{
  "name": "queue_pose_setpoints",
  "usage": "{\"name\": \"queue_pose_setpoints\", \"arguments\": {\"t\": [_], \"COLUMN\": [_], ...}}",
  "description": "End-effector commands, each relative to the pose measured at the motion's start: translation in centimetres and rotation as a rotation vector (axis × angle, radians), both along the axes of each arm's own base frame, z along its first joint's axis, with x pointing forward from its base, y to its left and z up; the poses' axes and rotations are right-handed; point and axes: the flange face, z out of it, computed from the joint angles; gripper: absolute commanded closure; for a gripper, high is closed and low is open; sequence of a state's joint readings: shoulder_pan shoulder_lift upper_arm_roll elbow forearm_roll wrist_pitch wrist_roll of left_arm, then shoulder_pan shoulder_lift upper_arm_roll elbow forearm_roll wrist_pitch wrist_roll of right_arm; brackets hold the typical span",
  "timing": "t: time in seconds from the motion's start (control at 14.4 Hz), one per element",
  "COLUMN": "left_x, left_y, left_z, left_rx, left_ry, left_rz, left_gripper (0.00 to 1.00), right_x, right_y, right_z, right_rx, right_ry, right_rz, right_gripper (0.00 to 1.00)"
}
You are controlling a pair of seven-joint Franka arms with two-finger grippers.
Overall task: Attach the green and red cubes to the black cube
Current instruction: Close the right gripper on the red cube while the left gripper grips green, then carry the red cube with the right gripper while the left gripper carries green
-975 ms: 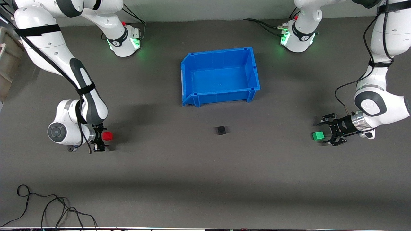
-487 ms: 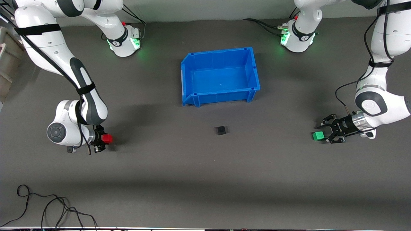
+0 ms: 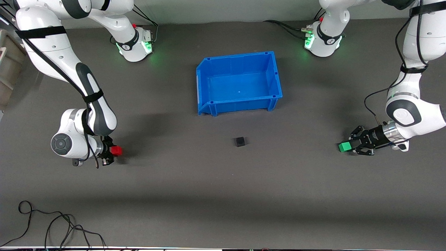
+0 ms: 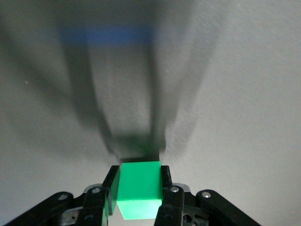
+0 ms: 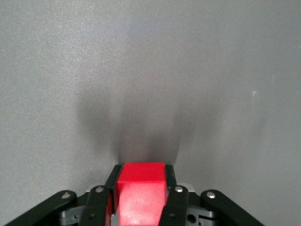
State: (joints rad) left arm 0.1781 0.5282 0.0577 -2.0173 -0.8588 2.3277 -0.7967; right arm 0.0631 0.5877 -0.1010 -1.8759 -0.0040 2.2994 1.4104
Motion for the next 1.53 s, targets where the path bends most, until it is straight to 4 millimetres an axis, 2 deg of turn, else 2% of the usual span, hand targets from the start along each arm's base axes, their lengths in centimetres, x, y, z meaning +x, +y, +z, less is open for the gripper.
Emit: {"name": "queue_pose_setpoints", "arguments": {"t": [0.0,0.14,0.21,0.28,0.49,0.63,0.84,0.97,1.04,1.32,1.46], "left_x": [2.3,3.5,3.9,4.3,5.1,4.9,4.1,3.2,2.7,0.9,0.3], "left_y": [-0.9,-2.8,-4.5,-6.9,-14.7,-19.7,-25.6,-29.8,-31.6,-37.1,-38.5], "left_z": [4.1,6.0,6.7,6.9,7.0,6.6,5.2,4.4,3.6,1.7,1.7], "left_rx": [-0.04,-0.096,-0.099,-0.096,-0.068,-0.077,-0.092,-0.1,-0.102,-0.04,-0.037], "left_ry": [-0.029,-0.011,-0.02,-0.027,-0.06,-0.068,-0.068,-0.081,-0.083,-0.047,-0.03], "left_rz": [0.004,-0.036,-0.071,-0.109,-0.189,-0.235,-0.269,-0.259,-0.238,-0.121,-0.1], "left_gripper": [0.78,0.8,0.8,0.8,0.82,0.86,0.9,0.9,0.9,0.9,0.9], "right_x": [1.5,2.5,2.8,3.2,4.3,4.7,5.0,5.5,5.4,2.4,2.3], "right_y": [0.6,1.1,1.5,2.2,7.0,11.1,19.5,25.3,27.6,35.0,38.3], "right_z": [3.1,4.4,4.9,5.6,6.9,7.1,7.4,6.7,6.3,3.2,3.7], "right_rx": [-0.009,-0.003,0.0,0.003,0.004,0.028,0.083,0.091,0.09,0.099,0.098], "right_ry": [-0.043,-0.028,-0.021,-0.031,-0.071,-0.085,-0.106,-0.125,-0.129,-0.085,-0.125], "right_rz": [0.001,0.001,0.003,-0.008,-0.068,-0.102,-0.121,-0.126,-0.127,-0.087,-0.068], "right_gripper": [0.75,0.76,0.76,0.76,0.76,0.76,0.79,0.79,0.79,0.79,0.79]}}
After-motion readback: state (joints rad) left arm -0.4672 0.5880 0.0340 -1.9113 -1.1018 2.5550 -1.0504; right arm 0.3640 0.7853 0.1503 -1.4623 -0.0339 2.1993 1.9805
